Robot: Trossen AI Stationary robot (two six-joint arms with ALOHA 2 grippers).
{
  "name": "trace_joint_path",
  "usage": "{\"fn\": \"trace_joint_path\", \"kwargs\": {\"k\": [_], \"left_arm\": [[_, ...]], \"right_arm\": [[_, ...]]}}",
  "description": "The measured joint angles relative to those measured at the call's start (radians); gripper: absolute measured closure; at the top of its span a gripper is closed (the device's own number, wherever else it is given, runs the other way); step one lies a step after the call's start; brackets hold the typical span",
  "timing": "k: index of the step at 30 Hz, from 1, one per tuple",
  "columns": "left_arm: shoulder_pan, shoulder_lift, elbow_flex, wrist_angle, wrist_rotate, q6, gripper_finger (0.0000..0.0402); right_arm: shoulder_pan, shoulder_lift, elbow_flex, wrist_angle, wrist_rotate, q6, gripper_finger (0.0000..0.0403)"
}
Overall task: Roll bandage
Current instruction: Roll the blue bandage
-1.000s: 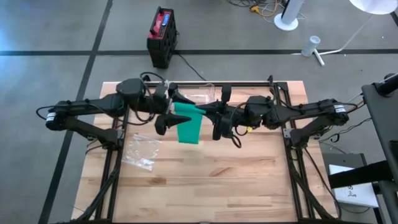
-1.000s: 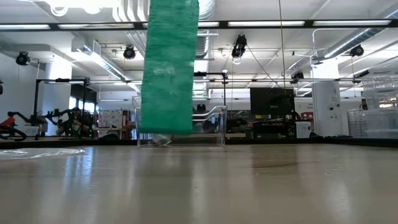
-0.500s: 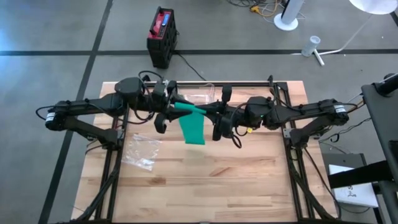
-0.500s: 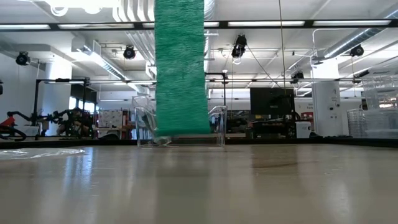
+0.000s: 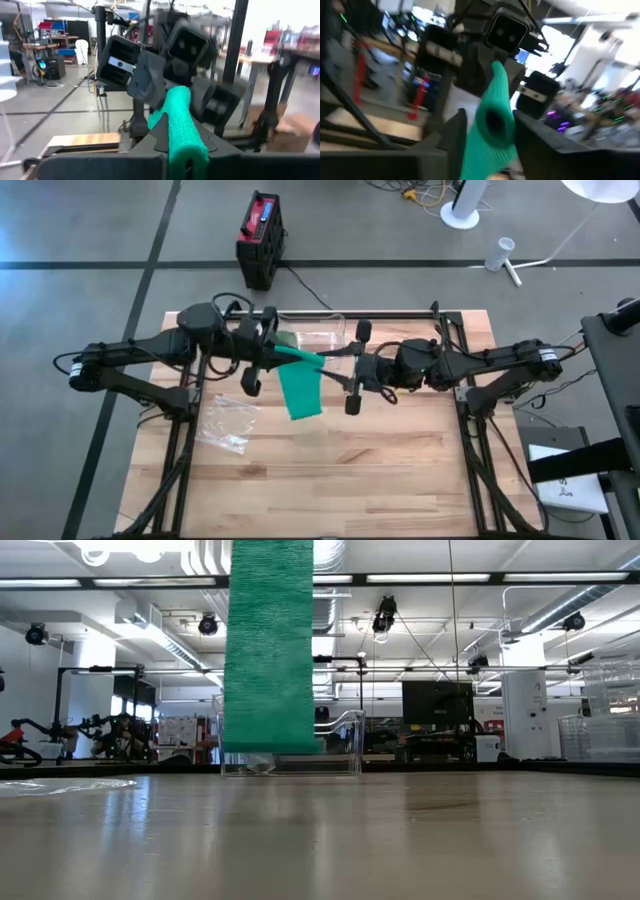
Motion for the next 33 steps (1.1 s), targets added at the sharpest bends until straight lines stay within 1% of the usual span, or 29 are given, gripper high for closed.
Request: {"fn": "trace_joint_path", "kwargs": {"k": [3, 7, 10, 13, 16, 19, 25, 28, 31, 33], "left_arm": [[0.001, 0.001, 0.0, -0.019, -0.001, 0.084, 0.0394], [0.001, 0.001, 0.0, -0.027, 0.001, 0.171, 0.0392], [0.0, 0.001, 0.0, -0.024, 0.046, 0.217, 0.0393], [-0.001, 0.001, 0.0, -0.022, 0.081, 0.239, 0.0393], [-0.001, 0.001, 0.0, -0.021, 0.105, 0.265, 0.0393], [0.0, 0.001, 0.0, -0.015, 0.105, 0.288, 0.0393], [0.0, 0.004, 0.0, 0.007, 0.11, 0.317, 0.0393], [0.0, 0.004, 0.0, 0.011, 0.128, 0.32, 0.0393], [0.0, 0.004, 0.0, 0.014, 0.13, 0.32, 0.0393], [0.0, 0.004, 0.0, 0.014, 0.13, 0.32, 0.0393]], "right_arm": [[-0.003, -0.009, -0.001, 0.022, -0.075, 0.152, 0.0203], [-0.02, -0.012, 0.0, 0.037, -0.088, 0.3, 0.0156], [-0.043, 0.001, 0.0, 0.039, -0.086, 0.376, 0.0139], [-0.054, 0.004, -0.001, 0.031, -0.087, 0.41, 0.0134], [-0.056, 0.003, -0.001, 0.037, -0.09, 0.424, 0.0138], [-0.057, 0.003, -0.001, 0.036, -0.091, 0.437, 0.0152], [-0.06, 0.019, 0.0, 0.034, -0.161, 0.473, 0.0187], [-0.06, 0.021, 0.0, 0.036, -0.17, 0.473, 0.0203], [-0.06, 0.021, 0.0, 0.036, -0.177, 0.45, 0.0226], [-0.06, 0.021, 0.0, 0.039, -0.178, 0.427, 0.0252]]}}
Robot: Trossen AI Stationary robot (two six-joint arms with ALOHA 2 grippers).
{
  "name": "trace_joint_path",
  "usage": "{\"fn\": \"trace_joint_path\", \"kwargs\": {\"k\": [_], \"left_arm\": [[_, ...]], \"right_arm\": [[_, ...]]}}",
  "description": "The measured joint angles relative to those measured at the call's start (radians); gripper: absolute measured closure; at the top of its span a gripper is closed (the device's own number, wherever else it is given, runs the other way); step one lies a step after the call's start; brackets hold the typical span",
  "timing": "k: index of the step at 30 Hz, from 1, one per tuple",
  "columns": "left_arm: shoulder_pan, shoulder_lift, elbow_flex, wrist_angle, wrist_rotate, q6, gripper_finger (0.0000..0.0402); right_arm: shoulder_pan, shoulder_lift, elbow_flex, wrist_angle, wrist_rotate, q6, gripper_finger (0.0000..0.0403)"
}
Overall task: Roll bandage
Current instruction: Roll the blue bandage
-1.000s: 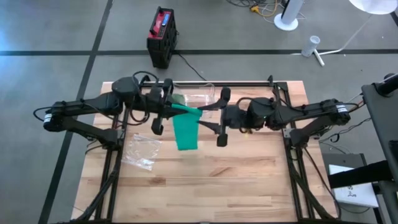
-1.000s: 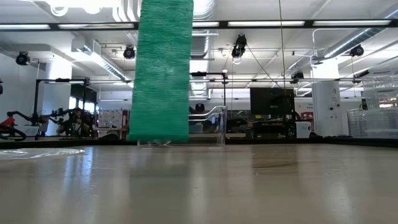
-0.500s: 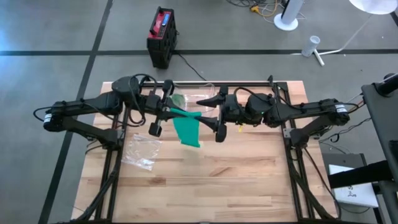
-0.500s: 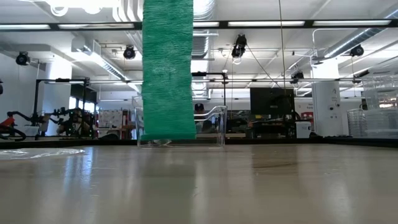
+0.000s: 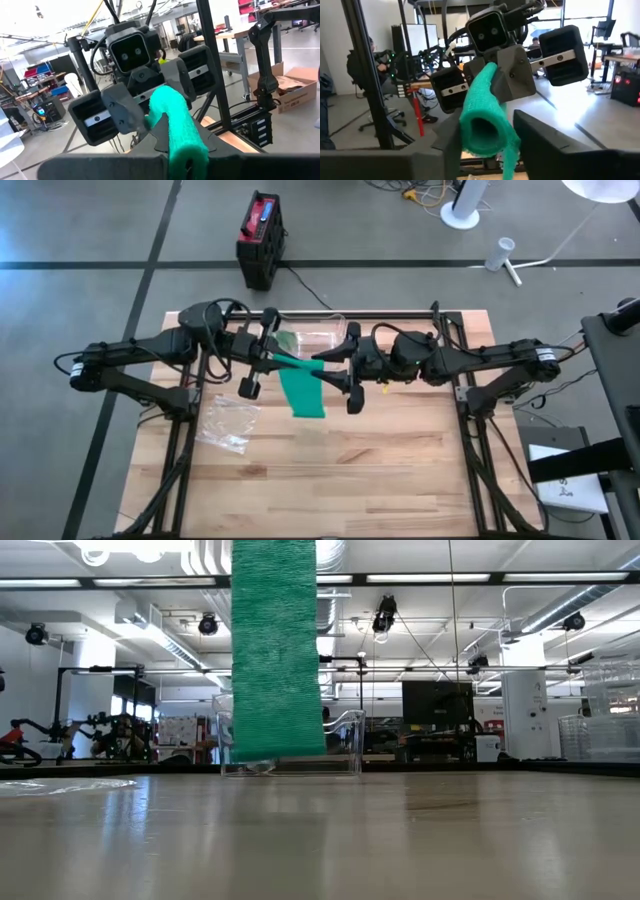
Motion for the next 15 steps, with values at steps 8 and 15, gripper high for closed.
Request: {"fn": "trace_joint_path", "kwargs": {"k": [8, 15], "left_arm": [[0.0, 0.0, 0.0, 0.036, -0.024, -0.071, 0.0381], [0.0, -0.001, 0.0, 0.043, -0.058, -0.154, 0.0283]], "right_arm": [[0.005, 0.0, 0.0, 0.026, 0.013, -0.142, 0.039], [0.042, -0.001, -0.043, 0.111, 0.154, -0.293, 0.0396]]}}
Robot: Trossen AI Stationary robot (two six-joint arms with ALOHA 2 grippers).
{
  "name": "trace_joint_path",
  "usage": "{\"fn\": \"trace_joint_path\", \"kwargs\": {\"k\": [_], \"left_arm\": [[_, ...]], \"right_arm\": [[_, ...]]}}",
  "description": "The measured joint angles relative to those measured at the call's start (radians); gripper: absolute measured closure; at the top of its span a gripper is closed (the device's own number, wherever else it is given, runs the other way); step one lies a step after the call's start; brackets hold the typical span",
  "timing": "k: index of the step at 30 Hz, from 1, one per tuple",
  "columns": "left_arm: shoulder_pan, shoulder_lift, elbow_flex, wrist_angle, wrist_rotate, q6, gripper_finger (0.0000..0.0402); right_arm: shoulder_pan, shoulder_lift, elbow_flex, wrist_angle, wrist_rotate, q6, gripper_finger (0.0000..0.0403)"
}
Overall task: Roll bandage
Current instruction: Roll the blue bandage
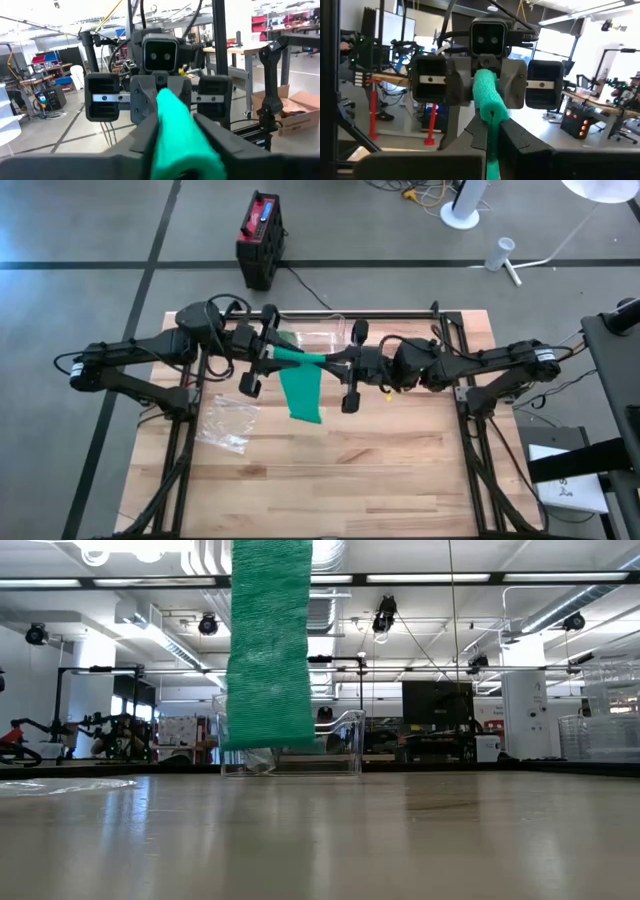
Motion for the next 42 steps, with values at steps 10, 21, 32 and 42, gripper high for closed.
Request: {"fn": "trace_joint_path", "kwargs": {"k": [10, 21, 32, 42], "left_arm": [[0.0, 0.009, 0.0, -0.008, -0.003, -0.138, 0.0142], [0.002, 0.048, 0.0, 0.003, -0.005, -0.245, 0.0128], [0.002, 0.047, 0.0, 0.011, -0.018, -0.423, 0.0165], [0.002, 0.048, 0.0, 0.008, -0.035, -0.487, 0.0255]], "right_arm": [[0.011, -0.014, -0.11, 0.182, 0.035, -0.193, 0.0399], [0.018, -0.013, -0.113, 0.164, 0.129, -0.485, 0.04], [0.024, -0.014, -0.113, 0.145, 0.189, -0.702, 0.04], [0.031, -0.014, -0.113, 0.135, 0.2, -0.697, 0.0387]]}}
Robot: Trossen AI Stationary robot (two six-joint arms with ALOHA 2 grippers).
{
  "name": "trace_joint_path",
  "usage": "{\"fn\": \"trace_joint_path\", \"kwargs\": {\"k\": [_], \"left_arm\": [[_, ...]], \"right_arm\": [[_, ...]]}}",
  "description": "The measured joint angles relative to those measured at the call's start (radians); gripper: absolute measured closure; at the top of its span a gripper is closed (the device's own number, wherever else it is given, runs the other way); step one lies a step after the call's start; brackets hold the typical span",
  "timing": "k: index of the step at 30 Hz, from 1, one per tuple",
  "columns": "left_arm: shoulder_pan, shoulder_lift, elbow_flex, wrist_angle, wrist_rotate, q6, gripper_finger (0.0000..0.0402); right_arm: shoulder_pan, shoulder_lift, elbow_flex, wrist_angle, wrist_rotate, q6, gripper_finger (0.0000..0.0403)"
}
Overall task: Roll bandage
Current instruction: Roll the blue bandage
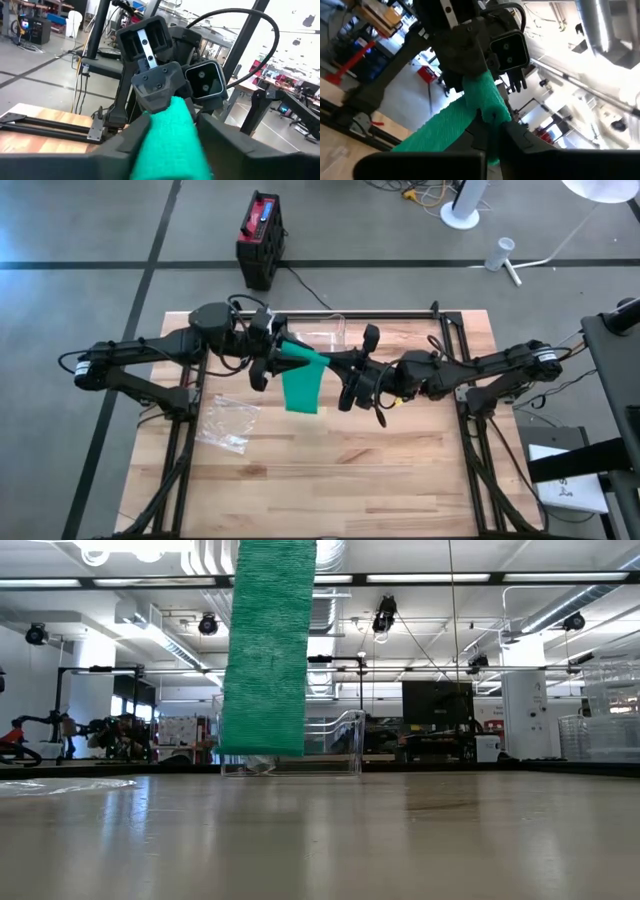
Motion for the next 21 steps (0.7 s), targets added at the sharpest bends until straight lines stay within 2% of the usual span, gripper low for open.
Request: {"fn": "trace_joint_path", "kwargs": {"k": [5, 7, 12, 16, 21], "left_arm": [[0.002, 0.0, 0.0, 0.002, 0.007, 0.034, 0.0365], [0.004, -0.001, 0.0, 0.0, 0.015, 0.056, 0.0388], [0.004, -0.007, 0.0, 0.002, 0.028, 0.165, 0.0374], [0.004, -0.007, 0.0, -0.004, 0.044, 0.262, 0.0392], [0.001, -0.007, 0.0, -0.002, 0.044, 0.382, 0.0389]], "right_arm": [[0.013, 0.0, 0.0, -0.022, 0.018, 0.207, 0.0346], [0.025, -0.002, 0.0, -0.036, 0.016, 0.325, 0.0324], [0.047, -0.029, 0.021, -0.086, -0.059, 0.564, 0.0251], [0.038, -0.061, 0.059, -0.125, -0.138, 0.713, 0.019], [0.0, -0.052, 0.087, -0.176, -0.161, 0.863, 0.0139]]}}
